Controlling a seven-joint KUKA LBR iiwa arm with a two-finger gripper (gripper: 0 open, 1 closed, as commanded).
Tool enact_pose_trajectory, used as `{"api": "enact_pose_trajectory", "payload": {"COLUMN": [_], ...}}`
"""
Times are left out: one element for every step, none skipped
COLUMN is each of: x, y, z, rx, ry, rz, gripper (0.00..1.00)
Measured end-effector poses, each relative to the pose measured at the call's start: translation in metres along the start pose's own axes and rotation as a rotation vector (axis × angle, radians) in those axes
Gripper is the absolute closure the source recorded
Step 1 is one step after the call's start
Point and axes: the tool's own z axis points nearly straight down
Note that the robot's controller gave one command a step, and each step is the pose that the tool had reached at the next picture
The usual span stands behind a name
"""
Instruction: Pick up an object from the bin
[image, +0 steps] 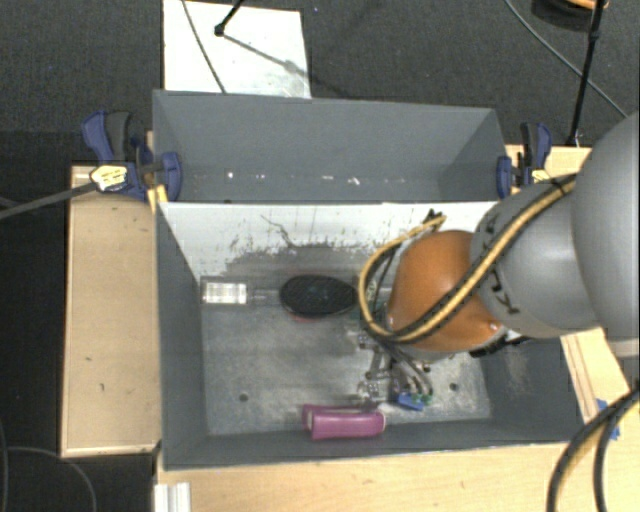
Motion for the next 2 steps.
{"api": "enact_pose_trajectory", "payload": {"x": [-0.033, 0.007], "y": [-0.002, -0.004], "z": [-0.093, 0.0], "rx": [0.001, 0.0], "ry": [0.012, 0.012], "rz": [-0.088, -0.179], "gripper": [0.0, 0.0]}}
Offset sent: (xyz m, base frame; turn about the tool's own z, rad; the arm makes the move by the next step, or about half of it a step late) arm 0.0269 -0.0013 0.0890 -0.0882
